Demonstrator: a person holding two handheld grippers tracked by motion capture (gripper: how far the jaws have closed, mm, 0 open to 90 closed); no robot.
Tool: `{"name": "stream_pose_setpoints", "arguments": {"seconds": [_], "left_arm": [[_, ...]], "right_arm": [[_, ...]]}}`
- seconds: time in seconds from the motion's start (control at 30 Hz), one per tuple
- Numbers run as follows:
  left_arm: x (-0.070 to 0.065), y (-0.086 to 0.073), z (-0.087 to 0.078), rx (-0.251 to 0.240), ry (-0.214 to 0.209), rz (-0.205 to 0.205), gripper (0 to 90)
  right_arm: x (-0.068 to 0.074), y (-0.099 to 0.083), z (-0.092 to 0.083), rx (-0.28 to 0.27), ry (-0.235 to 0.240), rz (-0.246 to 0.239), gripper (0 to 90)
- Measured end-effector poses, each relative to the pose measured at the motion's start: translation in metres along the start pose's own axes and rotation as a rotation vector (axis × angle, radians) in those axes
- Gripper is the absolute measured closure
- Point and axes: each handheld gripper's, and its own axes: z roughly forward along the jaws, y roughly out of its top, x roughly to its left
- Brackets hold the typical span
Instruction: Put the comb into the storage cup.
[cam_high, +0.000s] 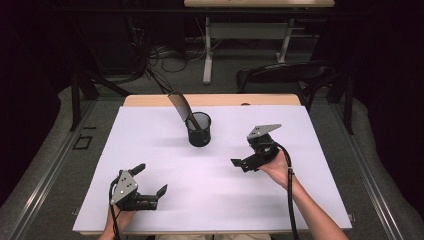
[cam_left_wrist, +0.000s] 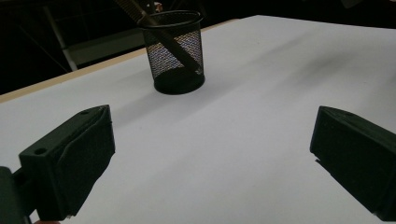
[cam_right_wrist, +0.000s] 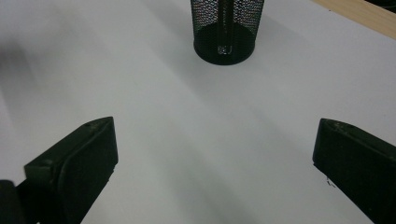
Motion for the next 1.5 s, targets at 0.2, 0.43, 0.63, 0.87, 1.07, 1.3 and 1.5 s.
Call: {"name": "stream_pose_setpoints", "arguments": {"seconds": [0.2,0.43,0.63,0.87,1.07,1.3,1.5], "left_arm": [[0.0,0.0,0.0,0.0,0.0,0.001,0.2],[-0.001,0.0,0.0,0.0,0.001,0.002,0.2],[-0.001,0.001,0.0,-0.001,0.003,0.003,0.1],[0.0,0.0,0.0,0.0,0.002,0.0,0.1],[0.0,0.0,0.0,-0.001,0.005,-0.001,0.2],[-0.001,0.0,0.0,0.001,0.004,0.002,0.1],[-0.001,0.0,0.0,-0.001,0.005,0.002,0.2]], "right_arm": [[0.003,-0.009,-0.013,-0.018,-0.007,0.003,0.0],[0.006,-0.02,-0.024,-0.034,-0.023,0.001,0.0],[0.007,-0.028,-0.032,-0.05,-0.032,0.011,0.0],[0.01,-0.041,-0.039,-0.069,-0.046,0.02,0.0],[0.013,-0.054,-0.048,-0.085,-0.067,0.021,0.0],[0.017,-0.067,-0.056,-0.114,-0.092,0.024,0.0],[0.02,-0.076,-0.059,-0.118,-0.099,0.023,0.0]]}}
